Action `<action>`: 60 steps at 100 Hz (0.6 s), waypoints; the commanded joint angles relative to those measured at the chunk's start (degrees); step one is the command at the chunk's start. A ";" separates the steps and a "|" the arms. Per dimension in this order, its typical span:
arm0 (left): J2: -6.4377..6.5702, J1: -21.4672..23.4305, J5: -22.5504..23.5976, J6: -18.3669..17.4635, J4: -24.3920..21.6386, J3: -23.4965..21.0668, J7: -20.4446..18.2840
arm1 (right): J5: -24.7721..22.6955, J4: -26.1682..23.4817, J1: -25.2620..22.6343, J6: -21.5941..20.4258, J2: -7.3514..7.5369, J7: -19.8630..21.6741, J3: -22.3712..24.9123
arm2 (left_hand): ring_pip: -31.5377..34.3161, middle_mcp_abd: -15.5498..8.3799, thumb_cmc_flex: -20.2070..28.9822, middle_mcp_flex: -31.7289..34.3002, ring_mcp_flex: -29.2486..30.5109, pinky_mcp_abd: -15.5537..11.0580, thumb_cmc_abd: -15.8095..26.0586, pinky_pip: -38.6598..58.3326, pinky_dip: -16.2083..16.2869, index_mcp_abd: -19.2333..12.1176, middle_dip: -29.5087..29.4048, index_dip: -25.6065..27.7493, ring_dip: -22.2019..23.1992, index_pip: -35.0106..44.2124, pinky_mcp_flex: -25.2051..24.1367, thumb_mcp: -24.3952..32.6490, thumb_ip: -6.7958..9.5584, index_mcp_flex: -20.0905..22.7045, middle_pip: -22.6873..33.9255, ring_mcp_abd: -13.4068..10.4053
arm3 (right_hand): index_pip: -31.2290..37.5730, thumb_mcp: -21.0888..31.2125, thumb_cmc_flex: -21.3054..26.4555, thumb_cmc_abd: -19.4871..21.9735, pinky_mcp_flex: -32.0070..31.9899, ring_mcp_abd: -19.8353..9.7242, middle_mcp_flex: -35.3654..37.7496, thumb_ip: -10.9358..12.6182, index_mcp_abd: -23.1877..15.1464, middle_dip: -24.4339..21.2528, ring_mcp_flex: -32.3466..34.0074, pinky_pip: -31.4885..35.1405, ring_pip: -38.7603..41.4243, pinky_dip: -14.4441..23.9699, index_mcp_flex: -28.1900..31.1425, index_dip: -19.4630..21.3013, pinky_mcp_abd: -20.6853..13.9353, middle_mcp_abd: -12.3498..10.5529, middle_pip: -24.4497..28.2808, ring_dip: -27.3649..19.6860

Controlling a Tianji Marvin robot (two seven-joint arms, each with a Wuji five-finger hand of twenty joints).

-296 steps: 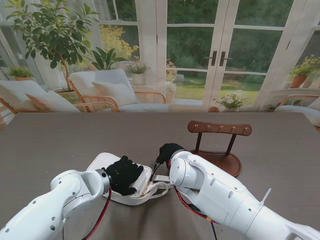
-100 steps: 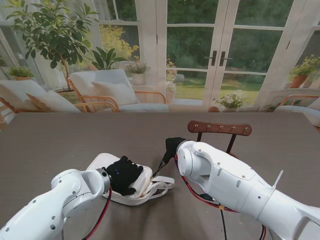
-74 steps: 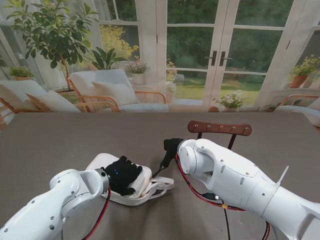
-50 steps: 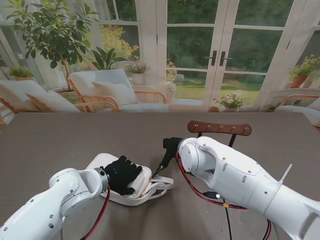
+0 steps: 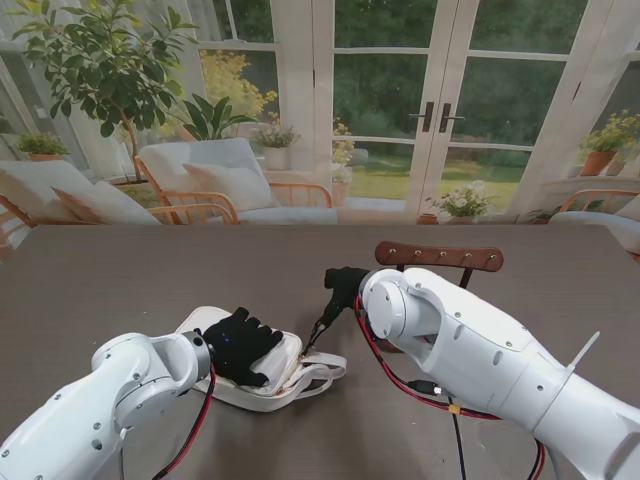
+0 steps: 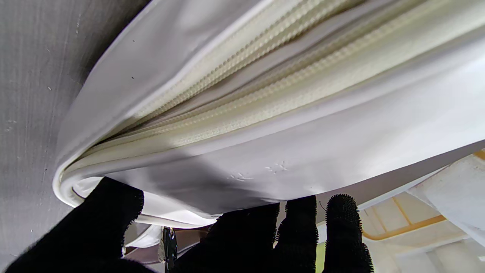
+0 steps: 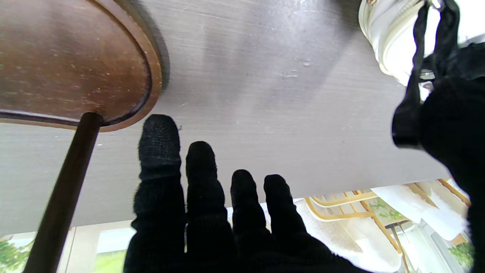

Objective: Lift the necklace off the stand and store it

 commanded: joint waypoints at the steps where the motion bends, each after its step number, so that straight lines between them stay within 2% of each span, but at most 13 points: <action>1: 0.61 1.35 0.13 0.00 2.00 -0.77 -1.47 | -0.24 -1.01 -0.54 -0.55 0.50 0.97 0.38 | 1.00 -1.24 0.16 3.40 -0.92 -0.32 -7.07 -1.52 -0.20 -0.38 1.26 0.76 -0.22 1.68 -0.81 -4.01 -3.12 1.51 5.14 0.81 | 0.75 3.61 -3.27 0.94 -14.93 1.36 -1.71 -0.58 0.08 -0.89 -0.91 -1.09 -0.23 -1.00 -0.25 -0.53 0.21 1.58 -0.23 -0.51; 10: 0.46 1.96 0.20 -0.22 1.44 -1.96 -0.30 | -0.75 -1.72 -1.20 -0.80 0.74 1.06 1.28 | 0.84 -1.26 0.10 3.48 -0.89 -0.15 -6.51 -1.49 -0.17 -0.99 1.17 1.08 -0.35 1.92 -0.60 -5.13 -3.02 2.00 5.10 0.87 | 0.77 1.62 -3.07 3.43 -14.96 1.79 -1.50 -0.26 -0.40 -0.90 -0.63 -1.12 -0.17 -0.77 -0.15 -0.44 0.48 1.45 -0.39 -0.43; 14: 0.36 2.29 0.15 -0.25 1.19 -2.59 0.44 | -0.91 -2.05 -1.54 -0.79 0.79 0.97 1.68 | 0.59 -1.27 1.63 3.52 -0.75 -0.07 -5.75 -1.58 -0.12 -1.29 0.75 1.74 -0.70 1.79 -0.50 -8.41 -2.52 2.09 4.89 1.00 | 0.80 1.13 -3.13 3.90 -14.99 1.94 -1.32 -0.22 -0.58 -0.89 -0.63 -1.15 -0.20 -0.72 -0.10 -0.41 0.68 1.57 -0.40 -0.42; 32: -0.22 3.69 -0.83 0.08 0.24 -5.40 4.78 | -1.71 -3.35 -3.39 -1.06 0.82 -0.18 3.62 | 0.84 -0.90 1.23 4.51 0.23 0.52 -4.94 -0.99 0.08 -2.42 0.10 2.16 -0.77 2.34 0.39 -9.24 -2.53 3.56 4.64 1.44 | 1.11 -0.53 -2.72 6.26 -14.47 2.22 0.49 0.08 -1.31 -0.66 0.33 -0.85 0.00 -0.41 0.42 -0.18 0.90 1.54 0.28 -0.23; 51: -0.87 3.98 -6.03 0.07 0.60 -7.21 7.67 | -2.48 -4.75 -6.23 -1.53 0.65 -2.44 6.26 | 0.01 -1.48 1.76 4.55 -0.28 0.75 -4.89 -1.19 -0.29 -4.14 -0.83 2.59 -1.52 2.87 0.02 -9.87 -2.51 5.16 4.23 1.29 | 1.70 -4.51 -0.76 10.68 -13.73 2.16 3.20 0.85 -2.52 -0.64 1.88 -0.15 0.45 -0.06 1.61 0.33 1.09 0.91 0.07 0.09; 60: -1.14 3.99 -8.46 -0.07 0.98 -7.72 8.64 | -2.57 -5.30 -7.76 -1.61 0.42 -3.98 7.72 | -0.86 -1.86 2.30 4.44 -0.73 0.74 -4.67 -2.92 -1.73 -5.02 -1.89 2.94 -2.63 2.99 0.09 -10.40 -2.44 5.81 3.95 1.23 | 2.10 -6.18 0.09 12.53 -13.35 2.19 4.91 1.19 -3.21 -0.52 2.80 0.26 0.79 -0.02 2.57 0.58 1.32 0.51 0.13 0.27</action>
